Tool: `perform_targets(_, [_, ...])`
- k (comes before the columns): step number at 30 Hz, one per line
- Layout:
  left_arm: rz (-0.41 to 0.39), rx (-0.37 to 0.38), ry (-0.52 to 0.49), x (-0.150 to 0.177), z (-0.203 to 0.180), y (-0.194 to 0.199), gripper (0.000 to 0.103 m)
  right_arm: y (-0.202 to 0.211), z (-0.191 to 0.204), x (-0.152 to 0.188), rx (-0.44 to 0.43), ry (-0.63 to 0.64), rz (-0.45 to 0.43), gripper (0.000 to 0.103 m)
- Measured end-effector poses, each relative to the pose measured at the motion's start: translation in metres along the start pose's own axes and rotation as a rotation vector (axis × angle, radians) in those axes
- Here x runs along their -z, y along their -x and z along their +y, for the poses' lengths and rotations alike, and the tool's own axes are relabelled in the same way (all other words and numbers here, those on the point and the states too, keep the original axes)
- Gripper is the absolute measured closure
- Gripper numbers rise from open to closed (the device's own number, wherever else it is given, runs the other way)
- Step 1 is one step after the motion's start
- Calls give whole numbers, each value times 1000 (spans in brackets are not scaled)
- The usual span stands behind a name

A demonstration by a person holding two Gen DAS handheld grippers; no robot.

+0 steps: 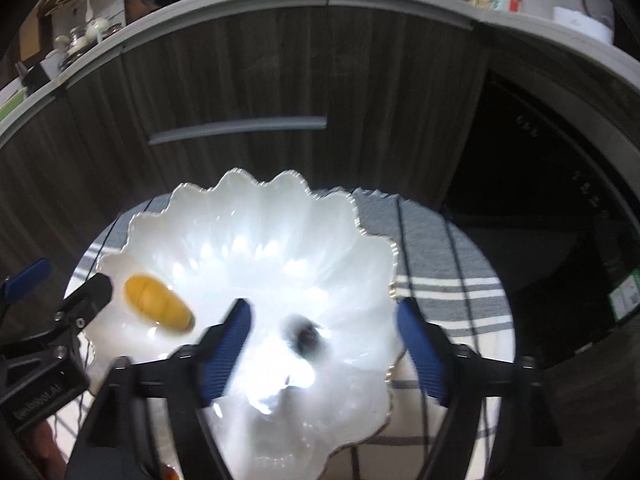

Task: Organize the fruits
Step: 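Carry the mango and plum over the white bowl and release both, then withdraw both grippers from the bowl toward the remaining fruits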

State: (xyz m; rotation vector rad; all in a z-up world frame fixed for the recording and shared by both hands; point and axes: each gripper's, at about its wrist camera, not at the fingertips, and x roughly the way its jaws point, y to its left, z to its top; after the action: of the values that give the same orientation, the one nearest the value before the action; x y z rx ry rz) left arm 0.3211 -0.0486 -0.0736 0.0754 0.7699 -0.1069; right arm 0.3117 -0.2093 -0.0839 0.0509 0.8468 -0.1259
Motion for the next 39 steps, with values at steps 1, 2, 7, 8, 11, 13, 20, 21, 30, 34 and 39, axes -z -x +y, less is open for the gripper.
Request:
perform_targets(1, [-5, -4, 1, -1, 0, 2, 5, 3, 0, 0, 17, 0, -7, 18])
perform_targets(2, [-13, -9, -1, -1, 1, 6, 3, 6, 0, -1, 26, 0, -10, 17])
perform_targets(7, [-46, -28, 1, -2, 2, 27, 1, 23, -2, -2, 42, -9, -26, 17])
perform_targets(8, [-50, -25, 3, -1, 2, 32, 1, 29, -3, -2, 43, -14, -30, 17])
perform_targets(11, [-59, -19, 4, 0, 3, 47, 1, 44, -4, -2, 43, -17, -48, 17])
perform_targets(13, [-70, -17, 6, 2, 5, 59, 1, 56, -2, -1, 53, -12, -64, 17])
perform_targets(20, [-103, -11, 5, 8, 4, 101, 1, 95, -5, 7, 58, -20, -110, 17])
perform_targets(21, [-108, -8, 8, 9, 5, 107, 1, 101, -6, 8, 57, -28, -113, 17])
perform_targets(30, [-143, -19, 1, 22, 5, 140, 1, 140, -6, 24, 69, -23, -158, 17])
perform_targets(34, [-141, -13, 3, 33, 1, 147, 1, 150, -8, 37, 73, -25, -165, 17])
perform_targets(39, [-142, -25, -22, 53, -8, 149, 1, 151, -16, 58, 89, -31, -143, 17])
